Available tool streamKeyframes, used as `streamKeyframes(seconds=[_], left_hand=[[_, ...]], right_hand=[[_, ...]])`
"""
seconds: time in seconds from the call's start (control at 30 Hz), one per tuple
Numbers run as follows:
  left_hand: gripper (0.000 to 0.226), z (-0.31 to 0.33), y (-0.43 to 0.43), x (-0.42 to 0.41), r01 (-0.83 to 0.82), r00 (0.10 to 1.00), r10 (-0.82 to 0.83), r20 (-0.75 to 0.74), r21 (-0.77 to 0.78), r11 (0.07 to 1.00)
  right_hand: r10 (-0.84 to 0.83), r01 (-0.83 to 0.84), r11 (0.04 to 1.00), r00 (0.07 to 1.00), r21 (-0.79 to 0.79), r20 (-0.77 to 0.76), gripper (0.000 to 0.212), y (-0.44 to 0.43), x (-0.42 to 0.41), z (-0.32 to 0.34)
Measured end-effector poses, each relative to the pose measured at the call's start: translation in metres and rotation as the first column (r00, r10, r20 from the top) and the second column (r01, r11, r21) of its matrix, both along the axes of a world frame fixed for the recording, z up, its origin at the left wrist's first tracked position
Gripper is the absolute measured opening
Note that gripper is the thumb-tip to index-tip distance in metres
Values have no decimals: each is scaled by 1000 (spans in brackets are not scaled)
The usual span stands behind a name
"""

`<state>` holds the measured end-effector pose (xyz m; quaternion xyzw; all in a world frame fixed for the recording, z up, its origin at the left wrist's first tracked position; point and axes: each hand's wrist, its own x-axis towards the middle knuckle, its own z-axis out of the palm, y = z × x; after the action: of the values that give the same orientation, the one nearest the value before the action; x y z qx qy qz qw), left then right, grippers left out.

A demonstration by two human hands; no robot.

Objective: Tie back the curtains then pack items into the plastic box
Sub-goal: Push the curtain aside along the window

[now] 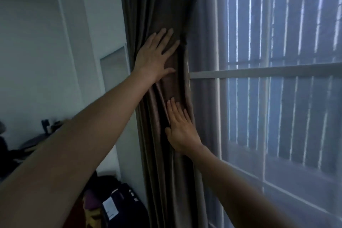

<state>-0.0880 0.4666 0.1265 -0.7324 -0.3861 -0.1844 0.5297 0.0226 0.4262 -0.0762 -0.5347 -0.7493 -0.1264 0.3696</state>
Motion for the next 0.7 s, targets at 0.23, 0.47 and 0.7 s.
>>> streamKeyframes(seconds=[0.23,0.47,0.7], left_hand=[[85,-24,66,-37,-220,971,227,76,-98,971],[85,-19,92,-43,-257,961,268,69,-135,957],[80,-36,92,-24,-16,997,21,68,-63,998]], right_hand=[[132,-142,972,989,-188,-69,74,56,-19,-16],[183,-243,925,959,-293,-217,66,83,-33,-32],[125,-162,945,982,-285,-144,68,77,-20,-45]])
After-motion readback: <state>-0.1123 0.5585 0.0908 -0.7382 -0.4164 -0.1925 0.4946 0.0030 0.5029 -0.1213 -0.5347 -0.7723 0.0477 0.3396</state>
